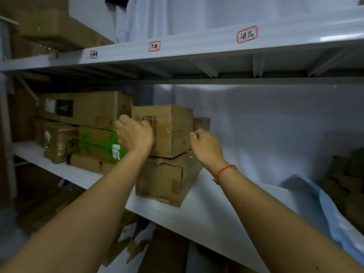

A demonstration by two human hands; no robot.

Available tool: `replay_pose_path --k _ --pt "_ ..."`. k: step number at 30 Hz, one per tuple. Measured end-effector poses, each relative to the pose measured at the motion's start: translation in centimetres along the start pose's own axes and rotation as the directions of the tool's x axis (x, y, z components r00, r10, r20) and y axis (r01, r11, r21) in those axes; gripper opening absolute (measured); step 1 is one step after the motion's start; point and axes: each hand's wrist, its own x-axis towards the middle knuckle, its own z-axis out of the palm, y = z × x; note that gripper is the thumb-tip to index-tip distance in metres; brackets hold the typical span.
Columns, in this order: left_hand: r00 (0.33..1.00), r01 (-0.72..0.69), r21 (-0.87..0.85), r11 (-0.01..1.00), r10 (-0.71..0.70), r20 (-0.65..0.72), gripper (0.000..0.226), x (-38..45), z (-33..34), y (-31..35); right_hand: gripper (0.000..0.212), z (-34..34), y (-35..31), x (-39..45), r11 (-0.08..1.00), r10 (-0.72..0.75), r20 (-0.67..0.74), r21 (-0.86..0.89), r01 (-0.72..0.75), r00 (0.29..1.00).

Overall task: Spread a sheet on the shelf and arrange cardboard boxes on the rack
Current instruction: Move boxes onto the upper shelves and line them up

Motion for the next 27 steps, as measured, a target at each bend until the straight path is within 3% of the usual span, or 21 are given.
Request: replay_pose_path --k 5,12,16,21,24,27 --pt "0.965 0.188 -0.068 0.98 -0.171 0.197 0.062 3.5 1.8 -3.0 0.04 3.3 -1.2 1.4 0.996 0.066 0.095 0.052 -0.071 0.993" --pt "0.889 0.312 -0.21 0.927 -0.206 0.408 0.068 5.7 4.0 -4.0 0.065 5.9 -1.8 2.9 0.961 0.089 0.232 0.234 -0.145 0.969" --pt "0.918 0.28 -0.252 0.926 -0.182 0.352 0.065 5.8 4.0 -3.2 0.051 6.0 -1.7 3.1 0.921 0.13 0.176 0.342 -0.185 0.976" --pt "0.922 0.298 -0.248 0.922 -0.21 0.326 0.063 3.4 3.4 -0.8 0.058 4.2 -1.1 2.4 0.9 0.236 0.082 0.358 -0.25 0.968" --pt "0.943 0.27 -0.366 0.891 -0.166 0.289 0.055 1.5 3.2 0.2 0.062 2.5 -0.9 1.4 0.887 0.231 0.003 0.411 -0.212 0.973" --pt "0.968 0.232 -0.527 0.817 -0.137 0.212 0.046 -1.2 2.6 1.3 0.05 0.1 -0.5 0.4 0.86 0.235 -0.054 0.476 -0.182 0.97"
